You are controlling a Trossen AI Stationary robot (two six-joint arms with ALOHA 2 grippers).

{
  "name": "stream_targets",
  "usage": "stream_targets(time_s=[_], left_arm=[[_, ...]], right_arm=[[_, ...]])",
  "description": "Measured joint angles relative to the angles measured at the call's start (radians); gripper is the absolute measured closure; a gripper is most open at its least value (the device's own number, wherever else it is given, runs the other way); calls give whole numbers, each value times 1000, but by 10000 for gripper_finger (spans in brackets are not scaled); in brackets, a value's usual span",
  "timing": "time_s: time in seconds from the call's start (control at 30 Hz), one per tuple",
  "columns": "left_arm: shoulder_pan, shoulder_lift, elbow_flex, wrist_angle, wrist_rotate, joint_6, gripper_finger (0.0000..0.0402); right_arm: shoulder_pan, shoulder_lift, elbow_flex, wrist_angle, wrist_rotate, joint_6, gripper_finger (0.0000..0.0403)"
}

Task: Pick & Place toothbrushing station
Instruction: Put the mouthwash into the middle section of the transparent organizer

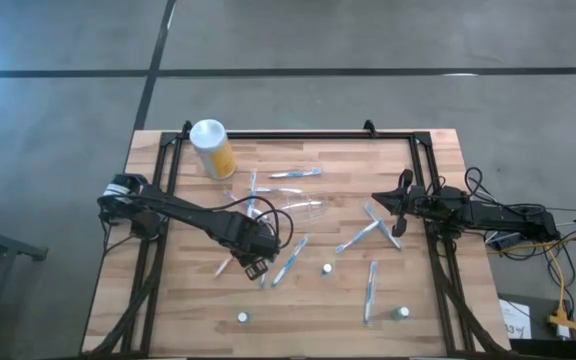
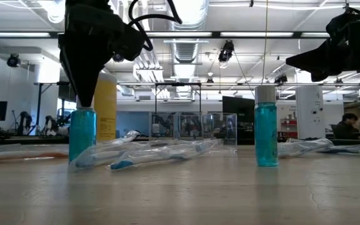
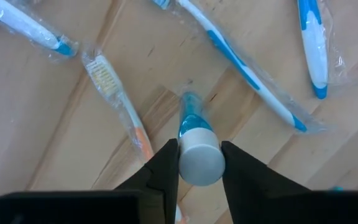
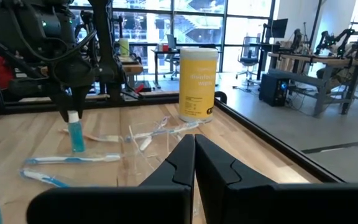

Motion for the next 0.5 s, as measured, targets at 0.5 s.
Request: stream_targets(time_s=[0.5], left_arm=[[5, -184, 10, -18, -87, 184, 304]], right_arm=[[0, 0, 0, 0, 0, -3, 394]])
